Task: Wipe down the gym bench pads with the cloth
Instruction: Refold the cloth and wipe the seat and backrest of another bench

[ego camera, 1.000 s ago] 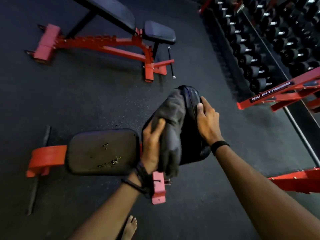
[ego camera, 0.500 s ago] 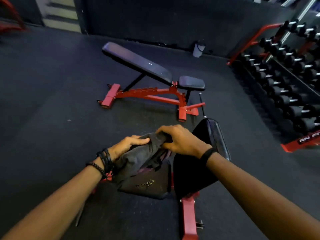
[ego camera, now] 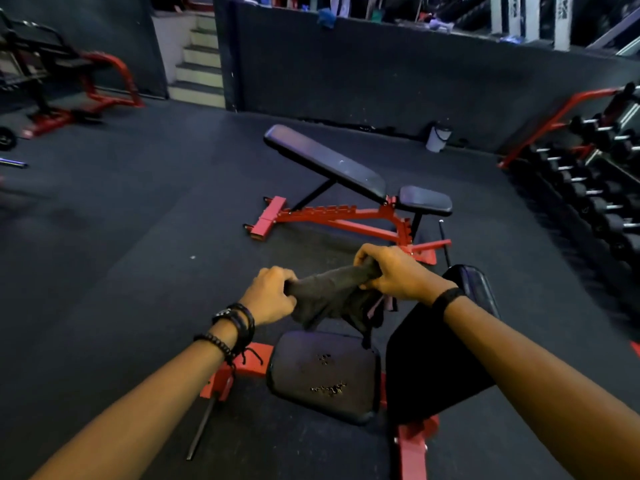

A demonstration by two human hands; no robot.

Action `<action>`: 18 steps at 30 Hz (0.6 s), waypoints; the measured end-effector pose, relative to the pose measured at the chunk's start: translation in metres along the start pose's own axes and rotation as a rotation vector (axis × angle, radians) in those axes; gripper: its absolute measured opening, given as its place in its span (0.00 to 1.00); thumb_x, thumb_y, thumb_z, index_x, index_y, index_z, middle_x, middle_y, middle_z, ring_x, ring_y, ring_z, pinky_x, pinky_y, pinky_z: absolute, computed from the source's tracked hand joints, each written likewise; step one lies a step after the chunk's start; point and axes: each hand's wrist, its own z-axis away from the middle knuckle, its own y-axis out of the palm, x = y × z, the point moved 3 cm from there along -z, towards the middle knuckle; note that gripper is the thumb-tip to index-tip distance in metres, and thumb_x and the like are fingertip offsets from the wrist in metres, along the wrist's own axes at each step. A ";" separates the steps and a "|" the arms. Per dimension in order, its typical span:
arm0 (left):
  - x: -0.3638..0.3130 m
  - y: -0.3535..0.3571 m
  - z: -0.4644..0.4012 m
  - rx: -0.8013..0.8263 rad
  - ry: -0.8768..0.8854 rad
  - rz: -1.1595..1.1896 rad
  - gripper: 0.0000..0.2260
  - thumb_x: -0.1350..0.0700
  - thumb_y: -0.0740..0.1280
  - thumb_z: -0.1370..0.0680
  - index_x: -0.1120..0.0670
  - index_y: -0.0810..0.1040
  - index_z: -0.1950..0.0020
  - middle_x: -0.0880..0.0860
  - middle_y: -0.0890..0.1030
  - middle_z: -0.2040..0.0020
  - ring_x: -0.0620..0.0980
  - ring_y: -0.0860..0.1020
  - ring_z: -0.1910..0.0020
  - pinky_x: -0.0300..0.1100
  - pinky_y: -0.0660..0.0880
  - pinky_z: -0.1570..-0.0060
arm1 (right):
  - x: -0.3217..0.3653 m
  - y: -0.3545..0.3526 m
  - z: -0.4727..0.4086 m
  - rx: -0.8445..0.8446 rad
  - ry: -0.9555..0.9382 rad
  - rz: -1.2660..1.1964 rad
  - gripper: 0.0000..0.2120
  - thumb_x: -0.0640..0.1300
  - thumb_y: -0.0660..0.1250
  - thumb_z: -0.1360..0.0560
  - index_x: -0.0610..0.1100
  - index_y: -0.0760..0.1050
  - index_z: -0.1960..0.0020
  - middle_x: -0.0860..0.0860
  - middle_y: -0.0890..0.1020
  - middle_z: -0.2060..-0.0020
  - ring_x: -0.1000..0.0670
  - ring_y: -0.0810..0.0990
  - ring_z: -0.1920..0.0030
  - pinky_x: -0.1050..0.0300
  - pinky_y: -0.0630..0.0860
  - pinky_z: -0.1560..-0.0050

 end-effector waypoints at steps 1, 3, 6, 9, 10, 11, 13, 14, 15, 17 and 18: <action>-0.003 -0.009 -0.002 -0.029 0.010 -0.012 0.09 0.60 0.70 0.33 0.51 0.82 0.54 0.55 0.84 0.55 0.56 0.81 0.50 0.48 0.79 0.52 | -0.002 -0.001 0.002 0.048 0.012 0.091 0.18 0.43 0.75 0.30 0.51 0.73 0.43 0.54 0.78 0.50 0.48 0.78 0.48 0.44 0.77 0.47; -0.014 -0.023 -0.005 -0.053 0.049 -0.047 0.08 0.60 0.70 0.33 0.51 0.82 0.56 0.54 0.84 0.55 0.55 0.80 0.51 0.49 0.79 0.52 | -0.003 0.004 0.007 0.134 0.024 0.248 0.22 0.43 0.74 0.29 0.48 0.71 0.37 0.49 0.76 0.43 0.45 0.75 0.42 0.45 0.74 0.43; -0.029 -0.041 -0.011 -0.096 0.105 -0.061 0.08 0.62 0.71 0.33 0.52 0.83 0.56 0.52 0.83 0.56 0.53 0.80 0.53 0.47 0.78 0.53 | 0.004 0.013 0.010 0.158 0.053 0.317 0.25 0.42 0.72 0.28 0.46 0.69 0.32 0.46 0.72 0.40 0.44 0.72 0.39 0.49 0.72 0.44; -0.023 -0.051 -0.016 -0.119 0.103 0.022 0.09 0.64 0.72 0.33 0.51 0.82 0.59 0.50 0.83 0.60 0.49 0.80 0.57 0.41 0.74 0.58 | 0.008 0.012 0.009 0.108 0.101 0.288 0.23 0.43 0.73 0.28 0.45 0.71 0.35 0.46 0.73 0.42 0.45 0.72 0.40 0.49 0.72 0.46; -0.019 -0.052 -0.017 -0.123 0.091 0.057 0.09 0.64 0.72 0.33 0.49 0.82 0.60 0.48 0.82 0.61 0.48 0.79 0.58 0.39 0.73 0.60 | 0.008 0.011 0.009 0.081 0.113 0.251 0.20 0.43 0.73 0.28 0.46 0.73 0.38 0.47 0.73 0.43 0.45 0.73 0.41 0.51 0.72 0.47; -0.014 -0.053 -0.019 -0.124 0.078 0.096 0.10 0.65 0.72 0.33 0.48 0.81 0.62 0.47 0.82 0.61 0.47 0.79 0.59 0.38 0.72 0.61 | 0.007 0.010 0.008 0.056 0.125 0.199 0.15 0.43 0.73 0.28 0.47 0.74 0.43 0.49 0.74 0.47 0.46 0.74 0.44 0.52 0.72 0.50; -0.007 -0.055 -0.021 -0.121 0.067 0.162 0.13 0.65 0.73 0.33 0.46 0.79 0.64 0.47 0.82 0.61 0.47 0.79 0.59 0.39 0.73 0.63 | 0.006 0.007 0.006 0.029 0.149 0.084 0.13 0.41 0.74 0.28 0.52 0.72 0.53 0.55 0.74 0.56 0.48 0.76 0.51 0.56 0.72 0.55; -0.005 -0.057 -0.022 -0.116 0.070 0.184 0.13 0.66 0.73 0.34 0.46 0.80 0.64 0.47 0.82 0.61 0.47 0.79 0.59 0.39 0.74 0.63 | 0.007 0.006 0.005 0.028 0.160 0.033 0.14 0.39 0.75 0.29 0.53 0.71 0.55 0.57 0.74 0.58 0.50 0.77 0.54 0.59 0.72 0.58; -0.004 -0.057 -0.024 -0.111 0.073 0.204 0.13 0.66 0.73 0.34 0.47 0.80 0.64 0.47 0.82 0.61 0.46 0.79 0.60 0.39 0.75 0.63 | 0.009 0.005 0.005 0.031 0.167 -0.006 0.15 0.39 0.75 0.29 0.52 0.71 0.56 0.57 0.73 0.60 0.53 0.76 0.57 0.62 0.71 0.61; -0.002 -0.058 -0.028 -0.107 0.064 0.279 0.12 0.69 0.73 0.34 0.52 0.82 0.62 0.49 0.82 0.62 0.46 0.79 0.61 0.40 0.76 0.64 | 0.012 0.008 0.005 0.026 0.175 -0.049 0.15 0.38 0.77 0.31 0.51 0.72 0.56 0.58 0.74 0.60 0.59 0.74 0.61 0.67 0.68 0.65; 0.000 -0.057 -0.030 -0.100 0.043 0.339 0.12 0.70 0.73 0.35 0.54 0.83 0.62 0.51 0.83 0.62 0.47 0.79 0.61 0.41 0.78 0.63 | 0.011 0.012 0.006 0.019 0.185 -0.074 0.15 0.38 0.77 0.32 0.50 0.73 0.56 0.57 0.75 0.60 0.59 0.74 0.61 0.68 0.67 0.65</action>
